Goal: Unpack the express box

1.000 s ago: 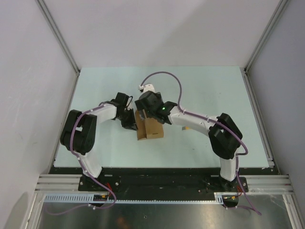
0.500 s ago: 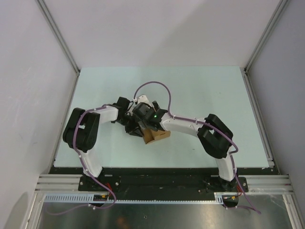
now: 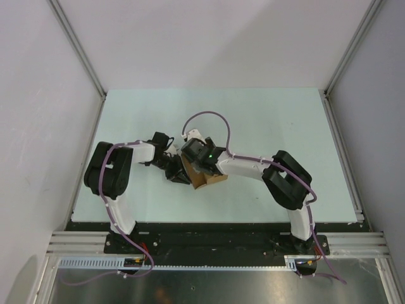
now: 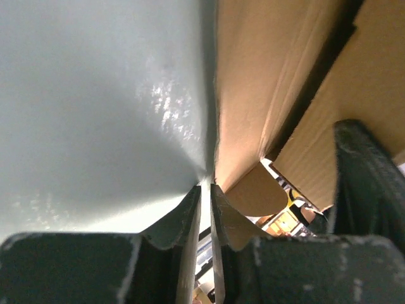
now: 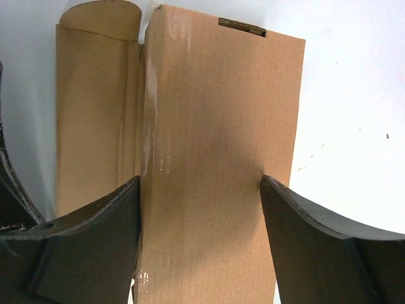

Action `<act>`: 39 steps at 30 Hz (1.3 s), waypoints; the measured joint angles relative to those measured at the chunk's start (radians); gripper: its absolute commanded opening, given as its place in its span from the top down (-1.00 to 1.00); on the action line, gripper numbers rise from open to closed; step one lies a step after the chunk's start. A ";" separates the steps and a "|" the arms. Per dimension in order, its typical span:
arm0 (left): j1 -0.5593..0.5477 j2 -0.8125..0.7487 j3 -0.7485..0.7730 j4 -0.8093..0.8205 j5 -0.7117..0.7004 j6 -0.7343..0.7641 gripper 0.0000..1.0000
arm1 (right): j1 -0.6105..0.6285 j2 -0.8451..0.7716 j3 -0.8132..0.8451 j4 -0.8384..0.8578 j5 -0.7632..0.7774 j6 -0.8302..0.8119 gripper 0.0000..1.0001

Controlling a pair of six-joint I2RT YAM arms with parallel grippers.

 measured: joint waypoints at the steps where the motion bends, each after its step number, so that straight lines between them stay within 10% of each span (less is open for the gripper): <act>1: 0.001 0.002 0.000 0.000 0.005 -0.001 0.62 | -0.009 -0.008 -0.006 0.005 -0.013 0.002 -0.34; 25: 0.000 0.006 -0.005 0.005 0.027 -0.026 0.61 | -0.451 -0.164 -0.209 0.245 -0.849 0.183 -0.41; 39: 0.001 -0.185 -0.044 0.095 -0.254 -0.047 0.53 | -0.541 -0.182 -0.285 0.311 -0.988 0.229 -0.57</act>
